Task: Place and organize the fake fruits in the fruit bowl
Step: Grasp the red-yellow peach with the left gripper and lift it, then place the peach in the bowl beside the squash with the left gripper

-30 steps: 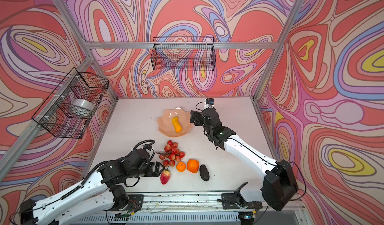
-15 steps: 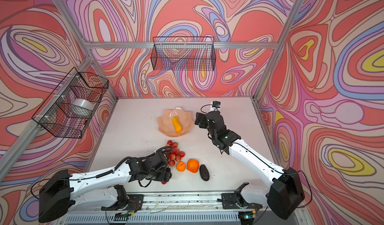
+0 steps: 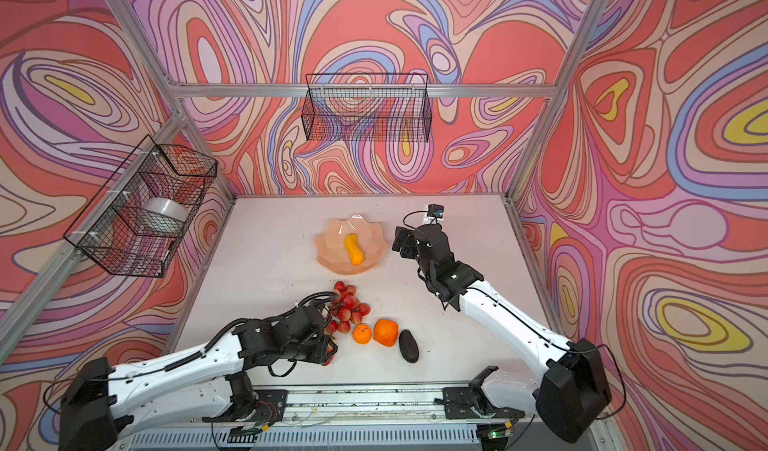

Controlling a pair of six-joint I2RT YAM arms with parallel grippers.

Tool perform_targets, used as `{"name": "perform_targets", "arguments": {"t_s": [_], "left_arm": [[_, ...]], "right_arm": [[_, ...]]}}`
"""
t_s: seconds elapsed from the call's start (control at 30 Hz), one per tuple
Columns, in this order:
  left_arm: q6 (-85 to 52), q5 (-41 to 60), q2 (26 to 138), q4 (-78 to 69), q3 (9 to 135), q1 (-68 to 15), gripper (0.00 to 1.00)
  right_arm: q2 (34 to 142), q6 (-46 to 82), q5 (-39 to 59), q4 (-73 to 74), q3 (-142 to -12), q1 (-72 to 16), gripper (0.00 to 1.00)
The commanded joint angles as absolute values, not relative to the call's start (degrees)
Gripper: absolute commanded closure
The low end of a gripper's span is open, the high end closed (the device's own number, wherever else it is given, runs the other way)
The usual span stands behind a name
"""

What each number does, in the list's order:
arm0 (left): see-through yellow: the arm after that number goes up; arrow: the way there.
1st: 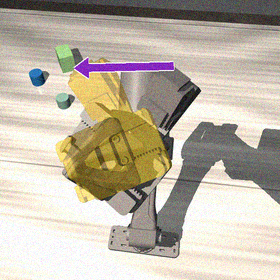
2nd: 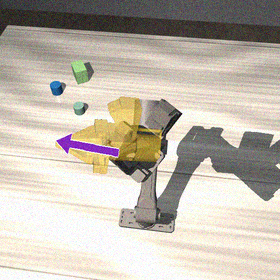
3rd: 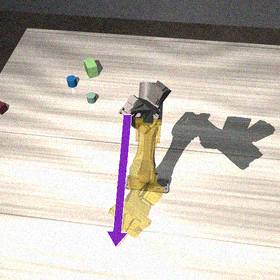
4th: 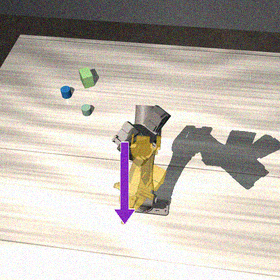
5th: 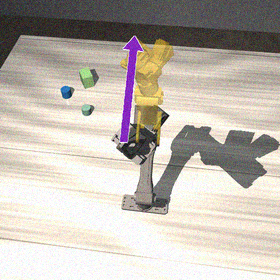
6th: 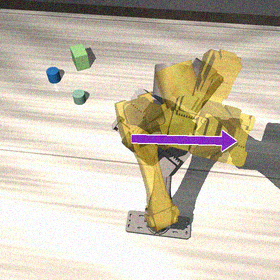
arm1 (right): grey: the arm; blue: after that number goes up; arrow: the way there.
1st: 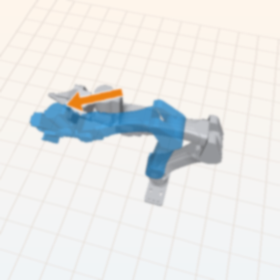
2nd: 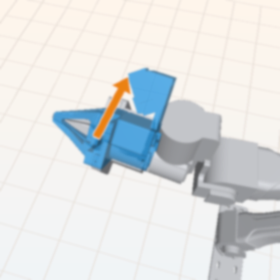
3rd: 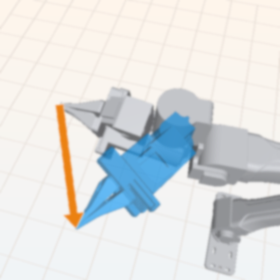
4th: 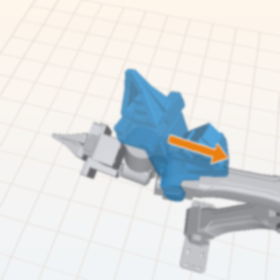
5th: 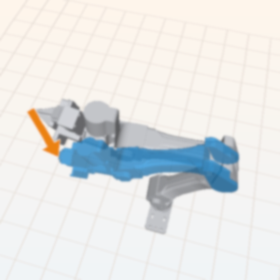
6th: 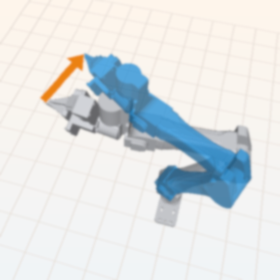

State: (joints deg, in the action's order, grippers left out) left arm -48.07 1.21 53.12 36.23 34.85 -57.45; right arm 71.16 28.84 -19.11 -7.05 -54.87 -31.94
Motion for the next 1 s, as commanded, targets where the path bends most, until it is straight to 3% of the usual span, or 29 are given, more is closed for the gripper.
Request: {"name": "perform_targets", "arguments": {"t_s": [0.0,0.13,0.3,0.4,0.67,0.97], "left_arm": [[-43.42,-6.66,46.97,46.20,43.90,-57.67,0.59],[-35.12,-10.43,49.49,47.70,54.21,-52.28,0.57],[-28.00,1.44,61.76,37.33,59.77,-36.26,0.56],[-26.46,6.09,71.31,32.20,64.06,-31.11,0.56],[-26.65,8.28,95.38,29.88,76.21,-24.27,0.58],[-27.27,6.03,109.58,31.12,85.95,-23.63,0.57]], "right_arm": [[71.24,29.09,-20.12,-7.15,-53.71,-31.66,0.01],[71.86,29.17,-19.48,-7.77,-53.88,-31.55,0.02],[71.18,28.37,-19.18,-11.91,-54.46,-31.47,0.01],[68.97,27.46,-19.78,-17.27,-54.50,-31.47,0.01],[60.93,27.46,-17.99,-28.68,-50.36,-31.46,0.02],[55.68,28.52,-15.08,-34.51,-47.76,-31.48,0.03]]}}
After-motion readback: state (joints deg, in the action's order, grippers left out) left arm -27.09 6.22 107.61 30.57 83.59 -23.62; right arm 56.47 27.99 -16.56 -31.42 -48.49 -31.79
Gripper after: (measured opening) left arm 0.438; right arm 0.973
